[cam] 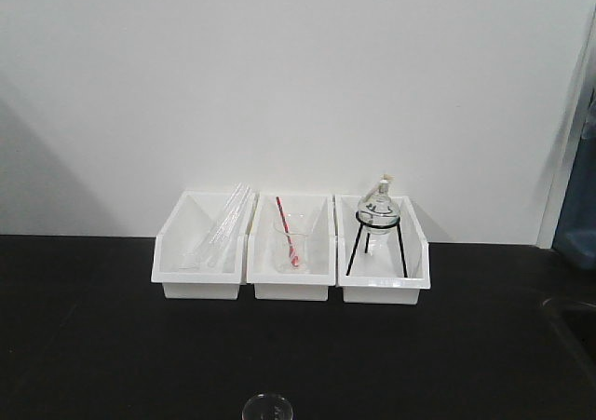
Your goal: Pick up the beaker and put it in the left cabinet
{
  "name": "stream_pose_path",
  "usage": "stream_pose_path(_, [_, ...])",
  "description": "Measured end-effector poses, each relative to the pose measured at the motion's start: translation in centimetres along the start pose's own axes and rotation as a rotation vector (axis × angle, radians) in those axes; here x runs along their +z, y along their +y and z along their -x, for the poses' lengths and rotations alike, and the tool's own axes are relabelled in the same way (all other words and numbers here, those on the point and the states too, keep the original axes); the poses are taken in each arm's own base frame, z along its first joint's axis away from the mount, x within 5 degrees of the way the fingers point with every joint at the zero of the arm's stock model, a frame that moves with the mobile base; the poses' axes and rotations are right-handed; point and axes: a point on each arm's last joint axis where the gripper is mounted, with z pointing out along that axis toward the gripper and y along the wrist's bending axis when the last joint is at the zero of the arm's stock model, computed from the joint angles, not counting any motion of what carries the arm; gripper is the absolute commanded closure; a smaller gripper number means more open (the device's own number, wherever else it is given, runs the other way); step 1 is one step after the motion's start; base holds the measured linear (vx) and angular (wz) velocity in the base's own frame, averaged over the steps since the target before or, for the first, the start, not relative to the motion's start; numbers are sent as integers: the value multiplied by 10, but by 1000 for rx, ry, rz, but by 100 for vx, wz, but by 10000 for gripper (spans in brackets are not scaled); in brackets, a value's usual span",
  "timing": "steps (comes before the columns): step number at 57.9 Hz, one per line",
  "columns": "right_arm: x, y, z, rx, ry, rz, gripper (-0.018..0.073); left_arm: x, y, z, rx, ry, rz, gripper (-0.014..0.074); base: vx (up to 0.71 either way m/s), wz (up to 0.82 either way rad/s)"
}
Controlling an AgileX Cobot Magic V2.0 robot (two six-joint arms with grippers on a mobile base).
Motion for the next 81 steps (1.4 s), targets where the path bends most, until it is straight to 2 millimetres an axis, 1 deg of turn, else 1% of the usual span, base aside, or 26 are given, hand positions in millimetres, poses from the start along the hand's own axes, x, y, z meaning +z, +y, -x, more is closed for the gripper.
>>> stream_pose_path(56, [0,0,0,0,-3,0,568,0,0,0,0,0,0,595,0,0])
stream_pose_path(63, [0,0,5,0,-55,-5,568,0,0,0,0,0,0,595,0,0])
stream_pose_path(68, [-1,-1,13,7,-139,-13,568,0,0,0,0,0,0,595,0,0])
stream_pose_path(74, [-2,-2,20,61,-227,-17,564,0,0,0,0,0,0,595,0,0])
stream_pose_path(81, [-4,-3,27,110,-248,-15,559,0,0,0,0,0,0,595,0,0])
